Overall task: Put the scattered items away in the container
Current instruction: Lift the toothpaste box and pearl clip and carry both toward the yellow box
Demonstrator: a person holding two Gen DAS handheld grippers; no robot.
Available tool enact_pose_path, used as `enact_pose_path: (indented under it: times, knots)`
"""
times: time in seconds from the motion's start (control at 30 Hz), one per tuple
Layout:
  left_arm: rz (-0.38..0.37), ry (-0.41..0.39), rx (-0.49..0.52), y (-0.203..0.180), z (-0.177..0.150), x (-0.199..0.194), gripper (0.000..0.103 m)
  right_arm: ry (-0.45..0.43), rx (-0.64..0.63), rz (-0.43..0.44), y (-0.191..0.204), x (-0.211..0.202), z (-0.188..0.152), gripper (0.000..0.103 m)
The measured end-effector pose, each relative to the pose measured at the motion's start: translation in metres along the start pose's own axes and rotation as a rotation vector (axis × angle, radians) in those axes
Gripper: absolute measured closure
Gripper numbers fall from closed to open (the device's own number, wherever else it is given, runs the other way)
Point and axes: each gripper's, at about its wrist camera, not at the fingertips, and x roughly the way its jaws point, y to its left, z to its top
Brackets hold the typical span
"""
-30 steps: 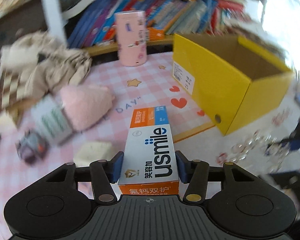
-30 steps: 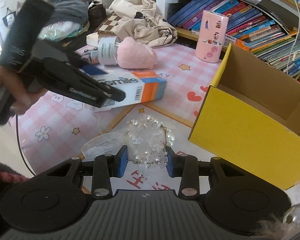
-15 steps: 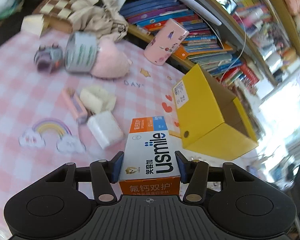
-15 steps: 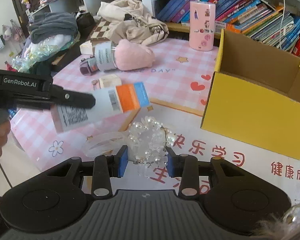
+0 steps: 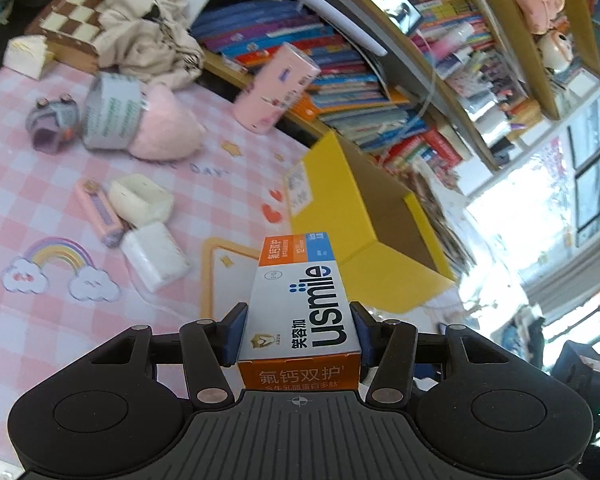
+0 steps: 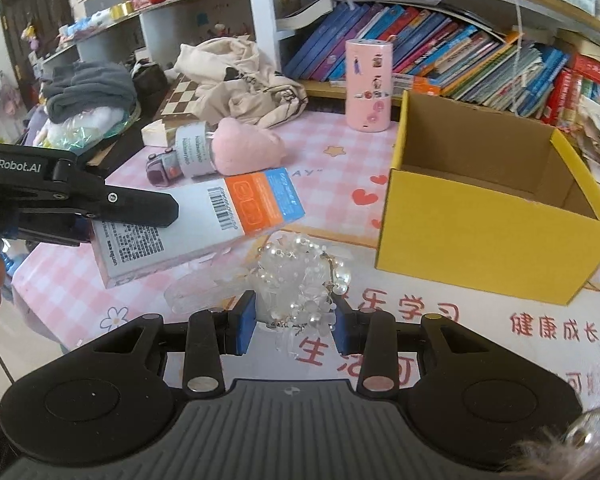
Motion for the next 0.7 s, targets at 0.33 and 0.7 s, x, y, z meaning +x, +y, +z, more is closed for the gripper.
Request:
enact_pose_path:
  times: [0.33,0.7]
  knots:
    - [-0.101,0.046,0.006,-0.007,-0.007,0.001,0.052,-0.033,0.028,-0.057,0.007,-0.021,-0.014,0.087]
    - [-0.064,0.006,-0.06,0.014,-0.009,-0.01,0.052,-0.005,0.142,-0.077,-0.009,-0.011,-0.025,0.097]
